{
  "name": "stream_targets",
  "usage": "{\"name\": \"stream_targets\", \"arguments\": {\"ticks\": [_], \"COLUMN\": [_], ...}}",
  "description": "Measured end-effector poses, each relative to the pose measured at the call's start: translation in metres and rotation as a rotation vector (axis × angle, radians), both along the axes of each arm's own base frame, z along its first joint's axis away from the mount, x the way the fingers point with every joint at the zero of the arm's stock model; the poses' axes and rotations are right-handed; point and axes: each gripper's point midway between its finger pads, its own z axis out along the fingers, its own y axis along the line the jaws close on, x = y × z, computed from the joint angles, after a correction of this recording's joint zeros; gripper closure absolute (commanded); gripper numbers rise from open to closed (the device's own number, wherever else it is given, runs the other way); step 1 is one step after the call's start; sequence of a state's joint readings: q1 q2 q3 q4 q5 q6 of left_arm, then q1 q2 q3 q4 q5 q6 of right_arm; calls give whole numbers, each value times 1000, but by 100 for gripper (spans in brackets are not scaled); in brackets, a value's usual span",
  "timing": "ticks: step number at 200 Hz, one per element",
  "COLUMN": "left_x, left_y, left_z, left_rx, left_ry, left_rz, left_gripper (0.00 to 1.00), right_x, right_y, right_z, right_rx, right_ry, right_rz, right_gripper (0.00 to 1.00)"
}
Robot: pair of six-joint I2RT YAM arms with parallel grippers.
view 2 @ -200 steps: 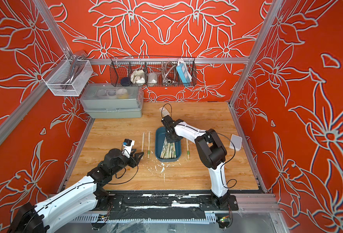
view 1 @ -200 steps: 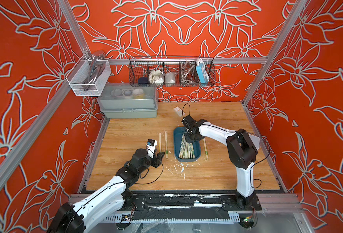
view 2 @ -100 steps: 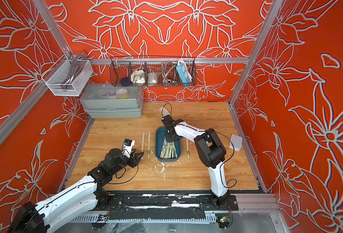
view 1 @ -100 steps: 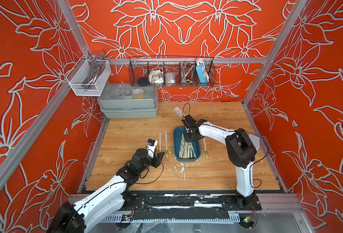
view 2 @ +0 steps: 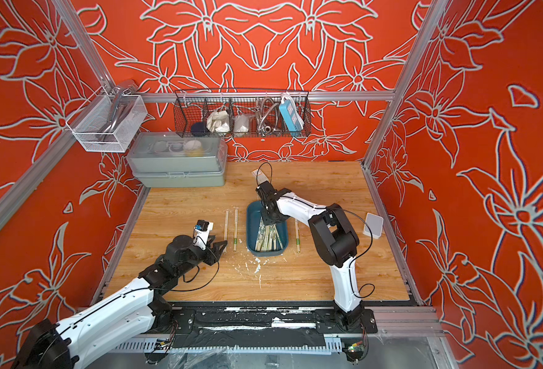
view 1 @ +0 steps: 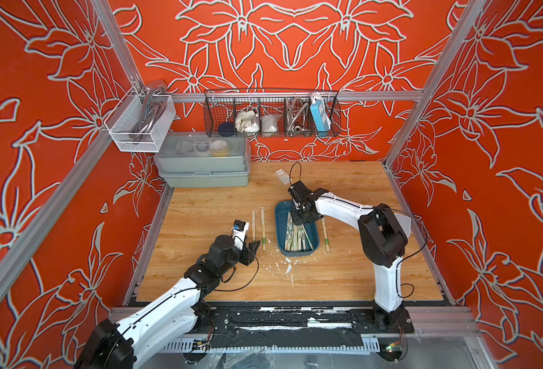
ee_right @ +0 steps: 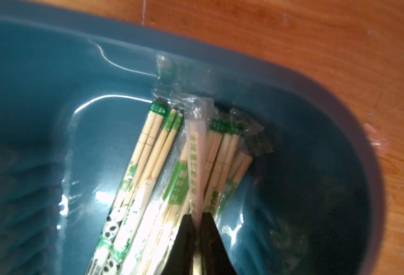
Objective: Take the paired disposable chopsticks out of the storage box
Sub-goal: Pick up the paired disposable chopsticks from the storage box.
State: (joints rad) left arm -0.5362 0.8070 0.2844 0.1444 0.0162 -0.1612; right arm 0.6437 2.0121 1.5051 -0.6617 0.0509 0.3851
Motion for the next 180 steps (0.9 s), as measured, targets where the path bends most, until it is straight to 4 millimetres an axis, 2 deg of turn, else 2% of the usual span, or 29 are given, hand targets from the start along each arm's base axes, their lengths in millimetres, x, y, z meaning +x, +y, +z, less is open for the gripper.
{"name": "stream_targets", "arguments": {"ticks": [64,115,130,148,165,180], "left_x": [0,-3,-4,-4,-5,-6], "left_y": [0,-9,-12,-16,-19,-21], "left_z": [1,6,10,13,15,17], "left_rx": [2,-21,-31,-41,-52,-60], "left_ry": [-5,-20,-30,-41,-51,-57], "left_rz": [-3,-57,-76,-95,-111,-124], "left_gripper": [39,28,24,23,23,22], "right_x": [4,2,4,4,4,1], "right_y": [4,-5,-20,-45,-72,-95], "right_z": [59,120,136,142,133,115], "right_rx": [84,190,213,219,207,184], "right_ry": [-95,-187,-214,-222,-207,-177], "right_rz": [-16,-38,-65,-111,-159,-200], "right_gripper": [93,93,93,93,93,93]}}
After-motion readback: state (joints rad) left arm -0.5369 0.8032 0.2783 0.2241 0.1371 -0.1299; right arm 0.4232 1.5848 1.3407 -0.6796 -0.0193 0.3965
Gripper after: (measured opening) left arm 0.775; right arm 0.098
